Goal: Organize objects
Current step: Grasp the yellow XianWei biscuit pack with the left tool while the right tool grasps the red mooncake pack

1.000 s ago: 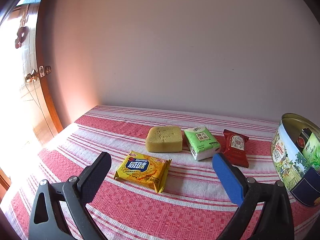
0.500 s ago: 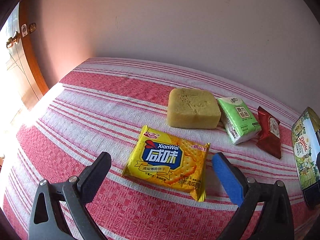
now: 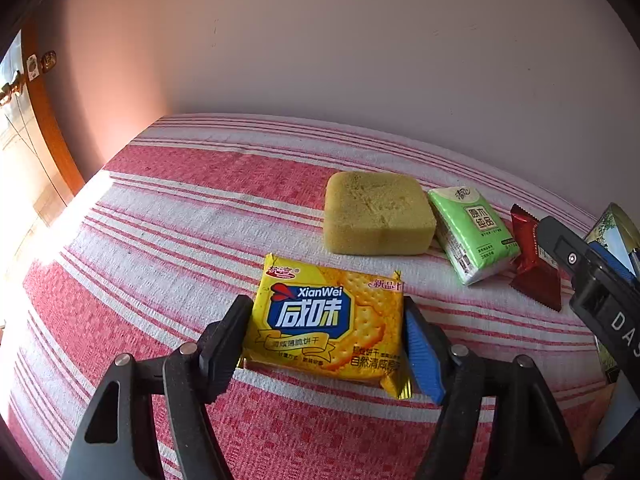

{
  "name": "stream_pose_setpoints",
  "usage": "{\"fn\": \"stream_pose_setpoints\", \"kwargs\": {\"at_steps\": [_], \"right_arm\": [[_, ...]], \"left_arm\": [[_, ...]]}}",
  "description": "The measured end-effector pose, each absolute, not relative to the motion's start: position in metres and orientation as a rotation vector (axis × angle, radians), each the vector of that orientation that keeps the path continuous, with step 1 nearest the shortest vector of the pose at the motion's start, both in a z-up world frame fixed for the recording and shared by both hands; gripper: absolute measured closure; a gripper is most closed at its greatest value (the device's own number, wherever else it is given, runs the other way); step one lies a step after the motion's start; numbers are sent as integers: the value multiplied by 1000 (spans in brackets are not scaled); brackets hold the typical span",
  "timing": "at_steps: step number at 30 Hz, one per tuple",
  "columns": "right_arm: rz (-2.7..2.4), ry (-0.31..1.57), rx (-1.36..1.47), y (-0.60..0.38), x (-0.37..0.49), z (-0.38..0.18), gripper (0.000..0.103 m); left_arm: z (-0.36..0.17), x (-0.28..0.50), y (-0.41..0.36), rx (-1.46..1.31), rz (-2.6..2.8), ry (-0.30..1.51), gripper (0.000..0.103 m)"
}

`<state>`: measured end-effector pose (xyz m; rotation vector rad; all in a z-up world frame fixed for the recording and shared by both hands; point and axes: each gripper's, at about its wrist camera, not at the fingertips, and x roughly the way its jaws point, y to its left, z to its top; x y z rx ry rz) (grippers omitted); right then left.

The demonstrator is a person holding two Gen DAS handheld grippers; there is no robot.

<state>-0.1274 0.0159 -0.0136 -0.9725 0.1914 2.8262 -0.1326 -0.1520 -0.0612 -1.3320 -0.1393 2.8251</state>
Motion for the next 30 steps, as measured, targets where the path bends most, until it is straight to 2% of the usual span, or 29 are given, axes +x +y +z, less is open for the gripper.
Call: {"fn": "stream_pose_setpoints", "kwargs": {"at_steps": [7, 13, 17, 18, 21, 27, 28, 30], "right_arm": [[2712, 326, -1169, 30, -168, -33, 22], [2695, 323, -1180, 27, -188, -36, 22], [2741, 511, -1213, 47, -186, -41, 23], [2742, 526, -1210, 50, -185, -40, 26], [2739, 446, -1233, 47, -189, -43, 33], [2681, 152, -1307, 19, -185, -50, 34], [2675, 118, -1313, 17, -183, -50, 35], [2690, 102, -1300, 16, -179, -48, 61]], "left_arm": [[-47, -125, -189, -1301, 2915, -407, 30], [-47, -126, -198, -1314, 2989, -365, 30], [-47, -126, -201, -1319, 2968, -388, 30], [-46, -125, -201, -1316, 2968, -390, 30], [-44, -123, -199, -1308, 2977, -389, 30], [-48, -124, -195, -1331, 2986, -348, 30], [-49, -124, -194, -1335, 2988, -335, 30], [-52, -125, -194, -1329, 2994, -312, 30]]}}
